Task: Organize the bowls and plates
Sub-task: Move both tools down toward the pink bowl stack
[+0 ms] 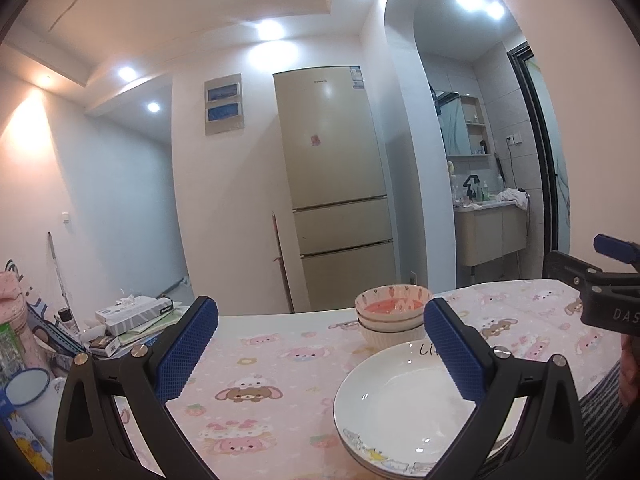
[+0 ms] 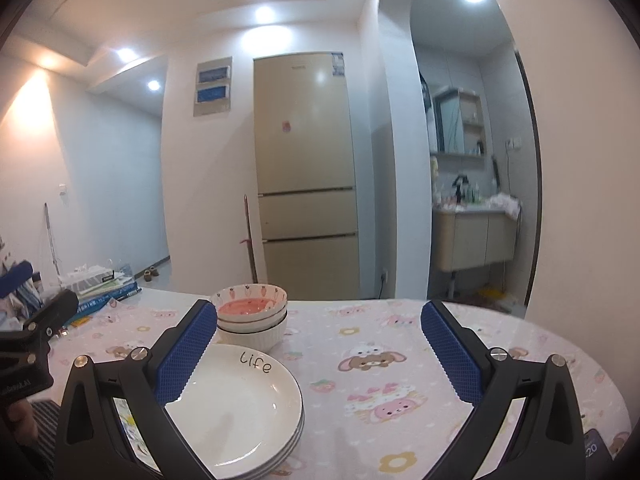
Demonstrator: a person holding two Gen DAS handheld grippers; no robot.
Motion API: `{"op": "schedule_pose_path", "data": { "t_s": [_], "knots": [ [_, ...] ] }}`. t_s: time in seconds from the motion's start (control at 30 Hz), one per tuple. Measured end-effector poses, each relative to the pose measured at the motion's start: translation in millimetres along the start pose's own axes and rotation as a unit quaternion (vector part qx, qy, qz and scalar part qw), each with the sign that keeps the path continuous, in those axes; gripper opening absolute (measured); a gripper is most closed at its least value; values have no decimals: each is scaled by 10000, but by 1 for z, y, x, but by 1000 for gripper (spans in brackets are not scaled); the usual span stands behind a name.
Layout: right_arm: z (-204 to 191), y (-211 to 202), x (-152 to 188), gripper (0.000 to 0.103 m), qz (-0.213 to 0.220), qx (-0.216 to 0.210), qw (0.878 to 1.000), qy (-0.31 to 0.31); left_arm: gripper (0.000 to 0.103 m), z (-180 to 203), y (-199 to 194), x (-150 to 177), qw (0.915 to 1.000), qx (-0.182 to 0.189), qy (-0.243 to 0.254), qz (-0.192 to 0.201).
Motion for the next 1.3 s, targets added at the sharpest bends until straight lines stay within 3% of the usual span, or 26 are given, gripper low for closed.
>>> {"op": "schedule_pose_path", "data": {
  "t_s": [0.13,0.33,0.43,0.57,0.7,0.9,1.1,1.17,1.3],
  "knots": [
    [6,18,-32,103,-112,-54,9996,258,103,1,15,-25,9995,-82,264,128],
    [17,46,-86,103,58,40,9980,621,103,-7,45,-68,9996,-94,10,260],
    [17,70,-108,103,-134,-111,9961,870,103,-11,62,-86,9989,-222,-148,381],
    [19,104,-123,103,-486,-288,9902,1275,103,-8,101,-100,9994,8,-335,-133],
    [29,137,-125,103,-722,-326,9785,1902,103,-11,134,-106,9971,-126,-534,-518],
    [38,181,-99,103,-940,-121,9697,2251,103,-16,179,-93,9928,-2,-817,-878],
    [35,226,-37,103,-1693,-31,9634,2076,103,-14,216,-26,9819,63,-804,-1714],
    [31,238,-14,103,-1959,-109,9575,2113,103,-8,229,3,9734,227,-777,-2143],
    [15,262,35,103,-2760,-582,9295,2375,103,-1,248,52,9469,589,-1250,-2902]
  ]
}}
Point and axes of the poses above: each gripper's, at about its wrist camera, not at the fingertips, and y roughly the way its jaws point, z to its right, x to its underside, the point moved 5 cm from there along y, roughly the way its jaws point, and after that the axes turned 12 degrees about z, right-handed, at the moved point
